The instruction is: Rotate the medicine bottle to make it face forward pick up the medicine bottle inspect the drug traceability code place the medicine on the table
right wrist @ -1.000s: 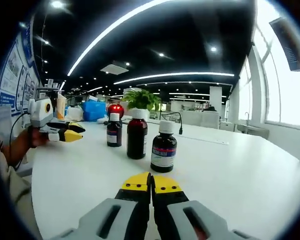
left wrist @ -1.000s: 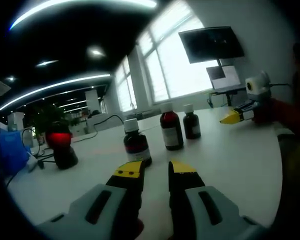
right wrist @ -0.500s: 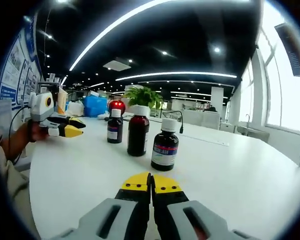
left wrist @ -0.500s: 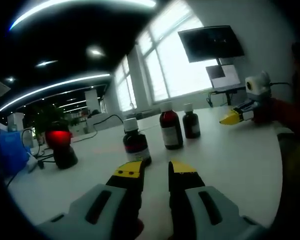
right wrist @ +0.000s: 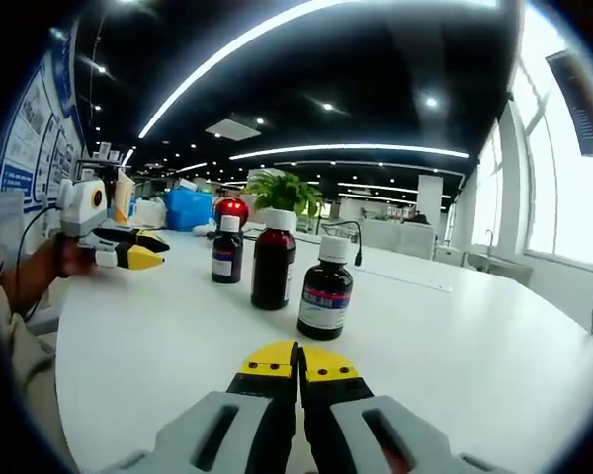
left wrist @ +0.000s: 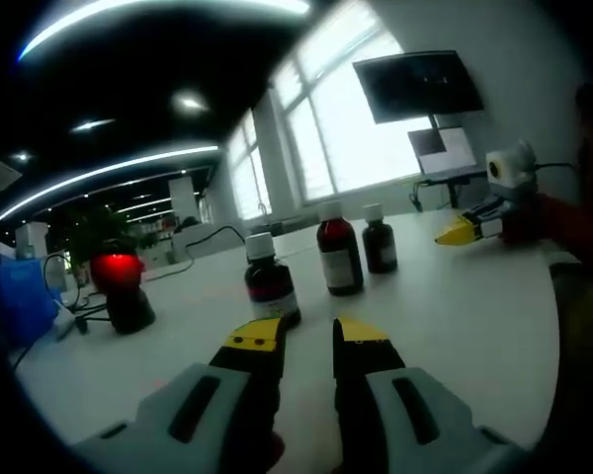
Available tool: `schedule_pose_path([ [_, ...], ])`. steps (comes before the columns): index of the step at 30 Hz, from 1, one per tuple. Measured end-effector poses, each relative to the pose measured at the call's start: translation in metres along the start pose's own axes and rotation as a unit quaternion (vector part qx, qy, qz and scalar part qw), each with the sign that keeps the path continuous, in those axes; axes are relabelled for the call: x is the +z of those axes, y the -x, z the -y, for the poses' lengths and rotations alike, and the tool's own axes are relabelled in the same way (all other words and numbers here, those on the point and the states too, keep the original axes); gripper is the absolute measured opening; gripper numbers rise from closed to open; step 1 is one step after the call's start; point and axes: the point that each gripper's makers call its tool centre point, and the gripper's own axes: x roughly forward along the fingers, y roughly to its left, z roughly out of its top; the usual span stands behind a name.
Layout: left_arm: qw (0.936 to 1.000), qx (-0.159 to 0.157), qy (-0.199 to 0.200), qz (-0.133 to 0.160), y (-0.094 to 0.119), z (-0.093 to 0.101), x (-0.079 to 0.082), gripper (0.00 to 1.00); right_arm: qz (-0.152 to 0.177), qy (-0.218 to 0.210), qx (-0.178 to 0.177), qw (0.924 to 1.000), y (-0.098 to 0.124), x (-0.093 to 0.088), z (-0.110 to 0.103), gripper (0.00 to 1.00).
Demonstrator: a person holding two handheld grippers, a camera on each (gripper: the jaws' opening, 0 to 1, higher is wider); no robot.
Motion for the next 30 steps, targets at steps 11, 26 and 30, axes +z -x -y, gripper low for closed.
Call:
schedule_pose_path([
  [11,1.0000,0.001,-0.001,0.000,0.0006,0.0018,0.0011,0.12,0.008,0.003,0.004,1.0000,0.0006,0.0027,-0.0012,0.00],
  [26,1.0000,0.001,-0.001,-0.001,0.0005,0.0023,0.0009,0.12,0.009,-0.008,0.004,0.9999,-0.0007,0.0019,0.0028,0.00],
  [30,1.0000,0.002,0.000,-0.001,0.0004,0.0002,0.0003,0.12,0.008,-0.004,0.004,1.0000,-0.0006,0.0018,0.0025,0.00],
])
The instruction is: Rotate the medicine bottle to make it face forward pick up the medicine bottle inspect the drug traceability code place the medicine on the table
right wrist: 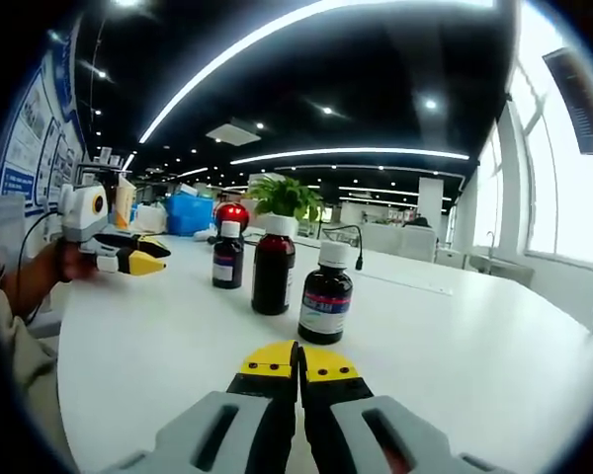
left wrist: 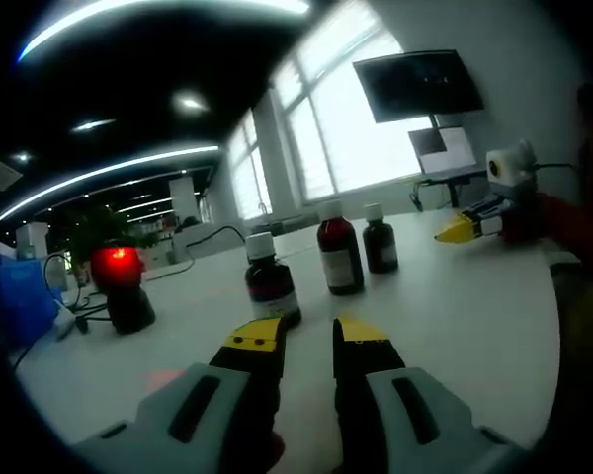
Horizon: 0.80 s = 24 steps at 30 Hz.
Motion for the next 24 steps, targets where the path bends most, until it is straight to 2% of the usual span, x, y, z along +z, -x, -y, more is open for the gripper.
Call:
schedule_pose_path([
  [17,1.0000,0.002,0.004,0.003,-0.001,-0.005,-0.001,0.12,0.030,-0.036,-0.018,0.9987,0.005,0.014,0.012,0.00],
  [24,1.0000,0.002,0.005,0.004,-0.001,-0.007,-0.001,0.12,0.031,-0.033,-0.019,0.9988,0.003,0.021,0.009,0.00],
])
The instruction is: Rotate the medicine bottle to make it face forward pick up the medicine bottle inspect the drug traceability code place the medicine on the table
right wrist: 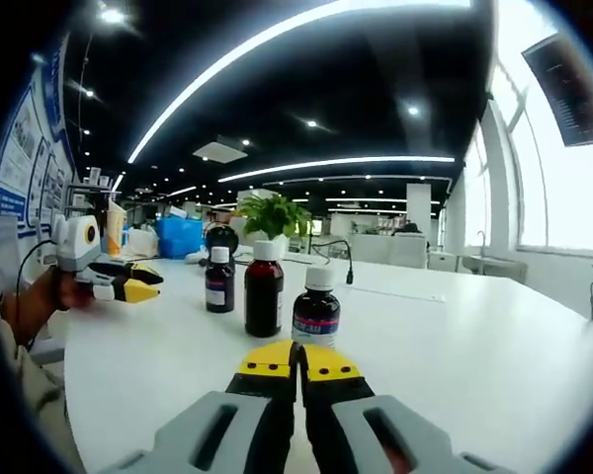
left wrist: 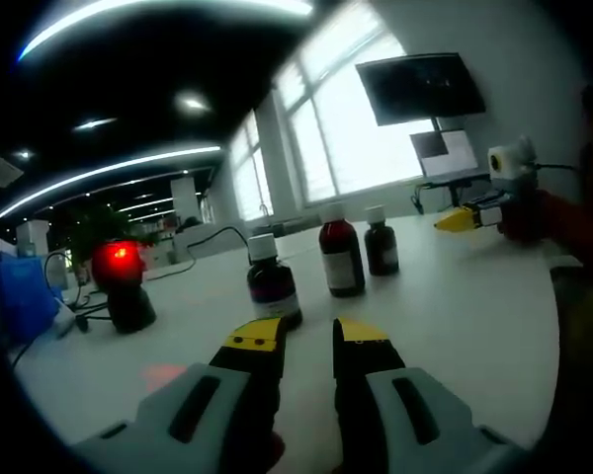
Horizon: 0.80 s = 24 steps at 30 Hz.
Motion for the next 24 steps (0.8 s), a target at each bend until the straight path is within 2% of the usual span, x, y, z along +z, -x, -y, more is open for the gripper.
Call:
schedule_pose_path([
  [18,1.0000,0.001,0.000,-0.001,0.000,0.000,0.000,0.12,0.022,0.001,0.008,0.9997,-0.019,0.043,0.001,0.06],
  [24,1.0000,0.000,-0.001,0.000,0.001,0.001,0.001,0.12,0.016,0.008,0.017,0.9997,-0.031,0.048,-0.005,0.09],
])
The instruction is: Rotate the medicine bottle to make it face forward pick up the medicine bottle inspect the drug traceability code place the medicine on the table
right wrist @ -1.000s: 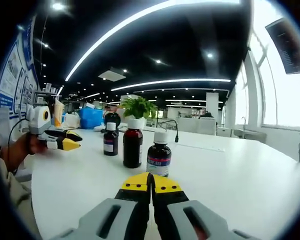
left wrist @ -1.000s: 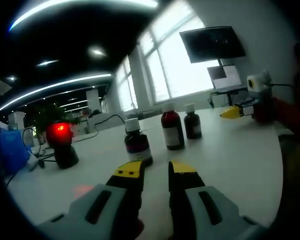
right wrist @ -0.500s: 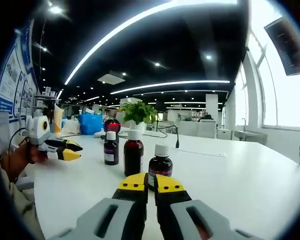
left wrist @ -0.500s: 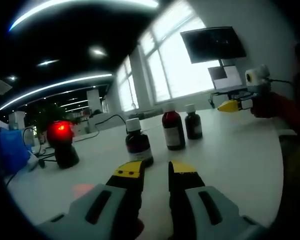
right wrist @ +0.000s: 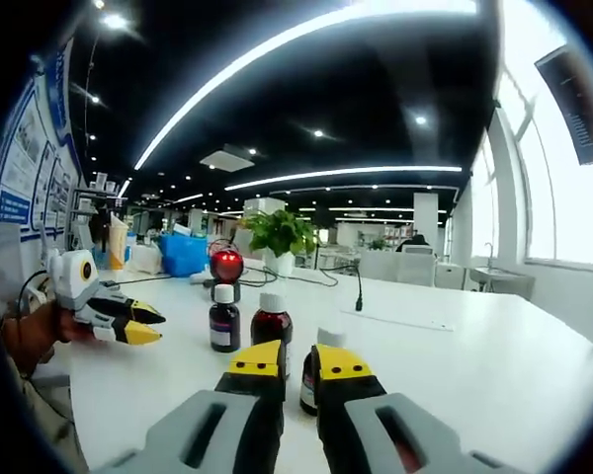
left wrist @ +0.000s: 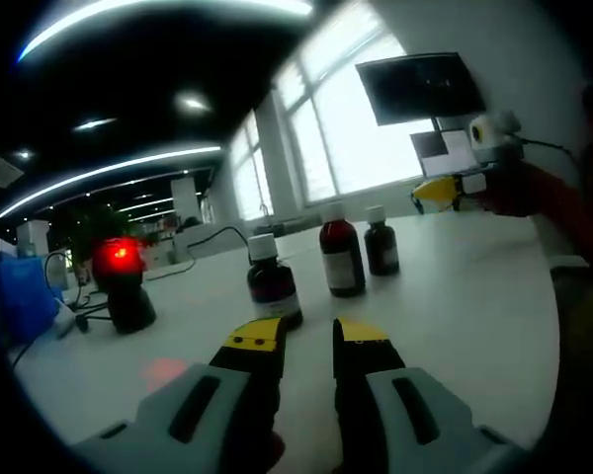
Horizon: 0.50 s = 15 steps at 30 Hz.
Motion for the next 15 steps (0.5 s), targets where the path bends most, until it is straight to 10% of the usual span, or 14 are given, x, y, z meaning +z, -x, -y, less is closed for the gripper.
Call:
schedule_pose_path([
  [15,1.0000,-0.003,0.001,0.002,0.000,0.002,0.002,0.12,0.002,0.004,0.017,0.9999,-0.022,0.018,-0.010,0.13],
])
